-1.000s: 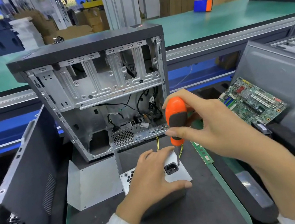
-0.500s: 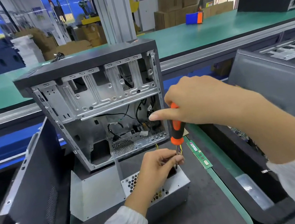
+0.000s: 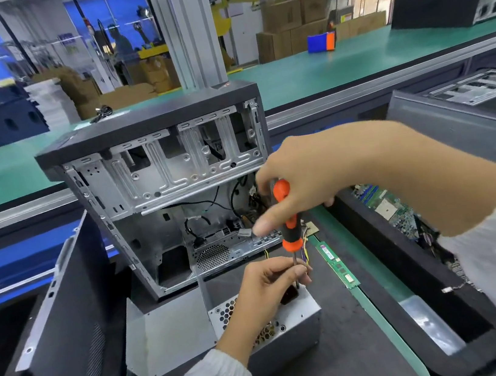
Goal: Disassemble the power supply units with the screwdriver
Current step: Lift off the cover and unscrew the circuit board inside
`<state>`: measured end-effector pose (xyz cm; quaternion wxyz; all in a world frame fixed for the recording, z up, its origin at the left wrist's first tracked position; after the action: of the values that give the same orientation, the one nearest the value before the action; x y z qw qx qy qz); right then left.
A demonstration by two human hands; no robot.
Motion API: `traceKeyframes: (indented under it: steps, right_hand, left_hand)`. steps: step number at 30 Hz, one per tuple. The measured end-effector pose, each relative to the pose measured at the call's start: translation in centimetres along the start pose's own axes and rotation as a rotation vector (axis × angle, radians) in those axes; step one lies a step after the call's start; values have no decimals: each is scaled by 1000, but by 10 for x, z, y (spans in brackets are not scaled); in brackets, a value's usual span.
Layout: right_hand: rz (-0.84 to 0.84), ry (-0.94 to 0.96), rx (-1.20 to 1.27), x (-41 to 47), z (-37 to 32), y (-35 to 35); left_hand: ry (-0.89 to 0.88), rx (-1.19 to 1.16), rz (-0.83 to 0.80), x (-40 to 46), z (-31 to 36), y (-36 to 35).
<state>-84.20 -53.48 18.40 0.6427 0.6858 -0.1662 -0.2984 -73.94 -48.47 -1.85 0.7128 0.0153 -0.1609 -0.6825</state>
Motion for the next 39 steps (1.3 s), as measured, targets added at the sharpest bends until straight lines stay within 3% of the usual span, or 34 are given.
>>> traceKeyframes:
  steps: [2, 4, 8, 10, 14, 18, 22, 24, 26, 30, 35, 39]
  right_hand:
    - [87, -116, -141, 5, -4, -4]
    - [125, -102, -232, 8, -6, -8]
    - [-108, 109, -103, 0, -2, 3]
    - [-135, 153, -67, -3, -1, 8]
    - [-8, -53, 58, -1, -3, 0]
    - [122, -9, -160, 11, -3, -3]
    - [-142, 167, 16, 0, 3, 7]
    - [-122, 122, 106, -2, 2, 7]
    - [-80, -38, 105, 1, 0, 3]
    - [71, -92, -143, 9, -4, -5]
    - [-205, 130, 89, -2, -2, 2]
    - [-138, -81, 87, -4, -6, 1]
  left_hand:
    - [1, 6, -10, 0, -1, 0]
    - [2, 6, -34, 0, -1, -1]
    - [3, 6, -67, -1, -4, -1]
    - [12, -4, -64, -1, -5, -1]
    - [6, 2, -61, -1, -4, -1]
    - [-4, 14, -63, -1, -2, -1]
    - [5, -2, -55, -1, -3, 0]
    - [15, -21, -57, -1, -4, 0]
    - [22, -29, -61, -1, -4, -1]
    - [21, -21, -71, -2, -4, -1]
    - [-3, -19, -83, -1, -3, -1]
    - [-16, -9, -88, -2, -2, -1]
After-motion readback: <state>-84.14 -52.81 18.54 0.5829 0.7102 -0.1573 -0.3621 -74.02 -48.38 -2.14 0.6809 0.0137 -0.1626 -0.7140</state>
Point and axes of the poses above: each hand's wrist, its own x-axis towards the middle knuckle, its own y-axis out of the back of the hand, z = x × y, the point moved 3 cm from there along x, towards the middle knuckle, and after that the axes turned 1 degree about x, right-handed, at the moved point
